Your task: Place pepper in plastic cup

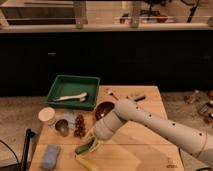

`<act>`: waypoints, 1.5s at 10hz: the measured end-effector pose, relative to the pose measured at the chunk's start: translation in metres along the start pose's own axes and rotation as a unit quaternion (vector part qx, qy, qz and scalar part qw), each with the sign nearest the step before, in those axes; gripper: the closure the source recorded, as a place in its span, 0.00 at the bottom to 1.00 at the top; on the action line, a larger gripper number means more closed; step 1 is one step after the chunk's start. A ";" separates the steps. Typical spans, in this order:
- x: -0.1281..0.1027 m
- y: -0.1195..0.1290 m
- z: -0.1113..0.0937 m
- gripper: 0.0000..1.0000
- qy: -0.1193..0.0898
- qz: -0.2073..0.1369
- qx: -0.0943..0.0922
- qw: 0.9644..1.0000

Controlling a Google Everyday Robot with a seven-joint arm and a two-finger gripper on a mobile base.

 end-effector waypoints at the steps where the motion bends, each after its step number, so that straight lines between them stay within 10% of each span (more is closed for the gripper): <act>1: -0.001 -0.001 -0.001 0.92 -0.003 -0.001 0.002 1.000; 11: 0.001 -0.004 -0.005 0.90 -0.052 0.025 0.018 0.998; 15: 0.004 -0.001 -0.007 0.54 -0.060 0.051 0.027 0.997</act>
